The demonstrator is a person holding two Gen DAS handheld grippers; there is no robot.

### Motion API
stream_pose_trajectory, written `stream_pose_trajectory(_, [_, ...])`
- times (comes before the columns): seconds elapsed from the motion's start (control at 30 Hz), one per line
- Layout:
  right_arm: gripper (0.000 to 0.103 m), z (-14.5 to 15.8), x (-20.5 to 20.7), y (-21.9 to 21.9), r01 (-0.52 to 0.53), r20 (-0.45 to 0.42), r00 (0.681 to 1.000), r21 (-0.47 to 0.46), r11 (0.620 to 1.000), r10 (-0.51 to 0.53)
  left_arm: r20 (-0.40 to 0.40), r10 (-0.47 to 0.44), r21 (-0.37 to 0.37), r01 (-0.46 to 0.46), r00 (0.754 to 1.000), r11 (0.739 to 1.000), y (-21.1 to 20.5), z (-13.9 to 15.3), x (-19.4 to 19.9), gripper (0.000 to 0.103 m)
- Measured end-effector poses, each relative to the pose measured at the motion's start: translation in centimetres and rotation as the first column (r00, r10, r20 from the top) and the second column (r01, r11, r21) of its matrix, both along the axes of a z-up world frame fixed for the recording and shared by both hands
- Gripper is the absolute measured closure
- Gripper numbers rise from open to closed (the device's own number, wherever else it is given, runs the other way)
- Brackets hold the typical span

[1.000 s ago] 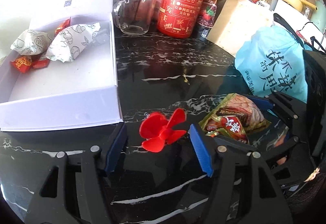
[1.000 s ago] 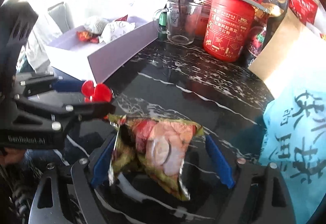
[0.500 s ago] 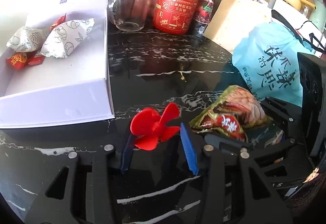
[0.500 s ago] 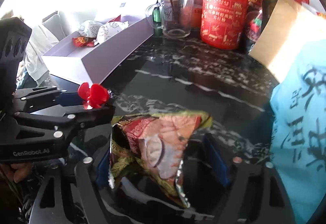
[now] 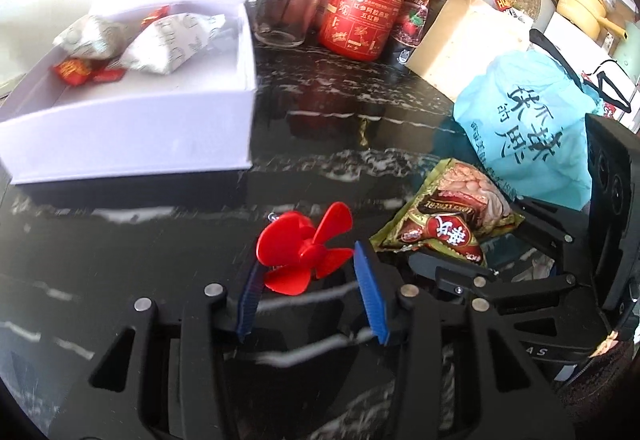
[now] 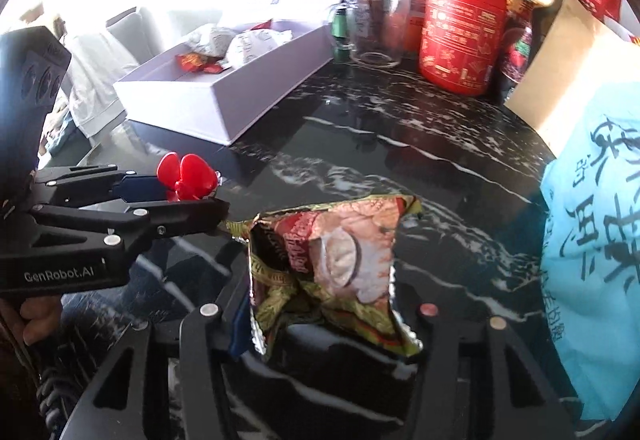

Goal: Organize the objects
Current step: 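Lift and carry the red pinwheel and cereal bag toward the lavender box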

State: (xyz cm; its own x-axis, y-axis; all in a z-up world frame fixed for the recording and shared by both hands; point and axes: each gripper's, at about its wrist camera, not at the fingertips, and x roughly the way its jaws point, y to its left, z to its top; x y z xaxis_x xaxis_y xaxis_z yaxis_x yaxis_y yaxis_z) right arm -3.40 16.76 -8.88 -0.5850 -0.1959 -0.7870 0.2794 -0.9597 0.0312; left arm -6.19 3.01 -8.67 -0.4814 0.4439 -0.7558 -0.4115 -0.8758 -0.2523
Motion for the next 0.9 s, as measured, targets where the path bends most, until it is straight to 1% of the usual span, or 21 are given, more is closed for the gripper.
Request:
stream_pose_trajectory(0.07, [0.048,0.0,0.4,-0.8,-0.030,-0.003,1.000,0.007,1.000,0.030,0.007,0.006,0.004,-0.006,1.000,1.000,-0.8,0.0,0.6,0.060])
stream_pose_trajectory(0.13, [0.047,-0.1,0.7,-1.4,-0.057,0.003,0.998,0.006,0.998,0.057,0.013,0.010,0.034,-0.010,1.000,0.999,-1.7,0.0,1.1,0.060])
stream_pose_trajectory(0.17, [0.047,-0.2,0.8,-1.7,-0.071,0.006,0.997,0.008,0.997,0.071,0.008,0.010,0.053,-0.010,1.000,0.999,-2.1,-0.1,1.3,0.060])
stream_pose_trajectory(0.23, [0.045,-0.2,0.9,-2.2,-0.082,-0.001,0.997,0.031,0.996,0.082,-0.004,0.022,0.059,-0.022,1.000,0.998,-2.4,-0.2,1.4,0.060])
stream_pose_trajectory(0.27, [0.042,-0.2,0.9,-2.3,-0.084,-0.002,0.996,0.034,0.996,0.084,-0.006,0.028,0.054,-0.027,1.000,0.998,-2.5,-0.1,1.3,0.060])
stream_pose_trajectory(0.33, [0.027,-0.4,0.7,-2.4,-0.088,0.010,0.996,0.029,0.996,0.088,-0.014,0.029,0.042,-0.028,0.999,0.999,-2.3,-0.1,1.3,0.057])
stream_pose_trajectory(0.37, [0.023,-0.5,0.6,-2.3,-0.087,0.014,0.996,0.026,0.996,0.087,-0.020,0.032,0.033,-0.031,0.999,0.999,-2.3,-0.1,1.4,0.056])
stream_pose_trajectory(0.4, [0.019,-0.6,0.5,-2.3,-0.085,0.013,0.996,0.026,0.996,0.084,-0.027,0.033,0.024,-0.032,0.999,0.999,-2.2,-0.1,1.4,0.051])
stream_pose_trajectory(0.43, [0.018,-0.6,0.5,-2.2,-0.084,0.010,0.996,0.025,0.996,0.084,-0.032,0.034,0.015,-0.033,0.999,0.999,-2.0,-0.1,1.4,0.045])
stream_pose_trajectory(0.5, [0.018,-0.6,0.5,-2.1,-0.080,0.009,0.997,0.024,0.996,0.080,-0.037,0.030,0.006,-0.029,0.999,1.000,-1.8,-0.1,1.4,0.037])
stream_pose_trajectory(0.53, [0.018,-0.7,0.5,-2.1,-0.077,0.007,0.997,0.023,0.997,0.077,-0.038,0.029,0.003,-0.029,0.999,1.000,-1.7,-0.1,1.4,0.035])
stream_pose_trajectory(0.63, [0.018,-0.7,0.3,-1.7,-0.056,0.004,0.998,0.012,0.998,0.055,-0.037,0.035,0.004,-0.035,0.999,0.999,-1.8,-0.1,1.3,0.031])
stream_pose_trajectory(0.73, [0.018,-0.8,0.1,-1.3,-0.037,0.003,0.999,-0.001,0.999,0.037,-0.039,0.062,0.009,-0.062,0.997,0.998,-2.0,-0.1,1.0,0.031])
stream_pose_trajectory(0.77, [0.018,-0.8,0.2,-1.1,-0.033,0.002,0.999,-0.011,0.999,0.033,-0.037,0.066,0.015,-0.066,0.997,0.998,-2.1,-0.2,1.0,0.031])
stream_pose_trajectory(0.8, [0.020,-0.8,0.2,-1.0,-0.030,0.001,1.000,-0.016,0.999,0.030,-0.037,0.071,0.022,-0.070,0.997,0.997,-2.2,-0.2,1.0,0.034])
stream_pose_trajectory(0.83, [0.028,-0.8,0.2,-0.9,-0.021,-0.003,1.000,-0.016,1.000,0.021,-0.037,0.078,0.022,-0.077,0.996,0.997,-2.4,-0.2,1.0,0.046])
stream_pose_trajectory(0.87, [0.034,-0.6,0.2,-0.9,-0.023,-0.008,1.000,-0.022,0.999,0.023,-0.036,0.081,0.022,-0.080,0.996,0.997,-2.5,-0.2,1.0,0.052])
stream_pose_trajectory(0.9, [0.049,-0.5,0.2,-0.9,-0.032,-0.016,0.999,-0.034,0.999,0.032,-0.034,0.079,0.022,-0.079,0.996,0.997,-2.6,-0.3,0.9,0.061])
